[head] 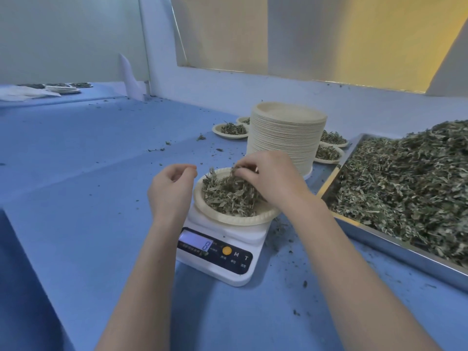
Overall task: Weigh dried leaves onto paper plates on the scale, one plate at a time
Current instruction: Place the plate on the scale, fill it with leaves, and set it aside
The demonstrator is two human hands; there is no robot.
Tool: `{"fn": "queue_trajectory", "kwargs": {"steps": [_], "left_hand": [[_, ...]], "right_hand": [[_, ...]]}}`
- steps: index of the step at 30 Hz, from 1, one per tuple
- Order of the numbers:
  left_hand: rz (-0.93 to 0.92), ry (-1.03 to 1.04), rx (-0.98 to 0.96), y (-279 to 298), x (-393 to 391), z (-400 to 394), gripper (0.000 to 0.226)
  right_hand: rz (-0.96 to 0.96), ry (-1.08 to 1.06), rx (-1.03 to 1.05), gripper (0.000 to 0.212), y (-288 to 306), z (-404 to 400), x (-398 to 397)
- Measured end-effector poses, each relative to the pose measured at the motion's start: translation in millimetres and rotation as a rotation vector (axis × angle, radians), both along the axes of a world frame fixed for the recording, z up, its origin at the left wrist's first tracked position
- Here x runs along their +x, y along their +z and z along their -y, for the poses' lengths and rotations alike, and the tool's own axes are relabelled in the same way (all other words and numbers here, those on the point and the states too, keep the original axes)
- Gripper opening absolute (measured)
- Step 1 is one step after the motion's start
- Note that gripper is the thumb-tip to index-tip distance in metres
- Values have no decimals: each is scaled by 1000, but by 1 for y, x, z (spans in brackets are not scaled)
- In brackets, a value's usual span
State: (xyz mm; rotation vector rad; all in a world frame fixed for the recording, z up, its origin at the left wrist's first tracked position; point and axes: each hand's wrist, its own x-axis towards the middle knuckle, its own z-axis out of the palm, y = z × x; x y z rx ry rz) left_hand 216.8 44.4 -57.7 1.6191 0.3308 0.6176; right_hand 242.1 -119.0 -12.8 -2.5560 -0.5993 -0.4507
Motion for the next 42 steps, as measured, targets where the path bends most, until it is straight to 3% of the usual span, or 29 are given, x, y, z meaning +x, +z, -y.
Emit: {"fn": "queue_trajectory", "kwargs": {"steps": [13,21,24,32,42], "left_hand": [[6,8,4,0,0,1,15],[51,-5,2,3,-3,3,19],[96,-24,28,6,-5,6,21],[150,-52,228,7,-10,16,22],[160,-65,268,6,-9,19,21]], "right_hand": [[104,18,267,17,11,10,0],[-12,37,496,4,13,13,-3],[-36,45,590,16,16,17,-5],[-102,57,581,3,19,24,-5],[-92,55,526,14,17,26,-7]]}}
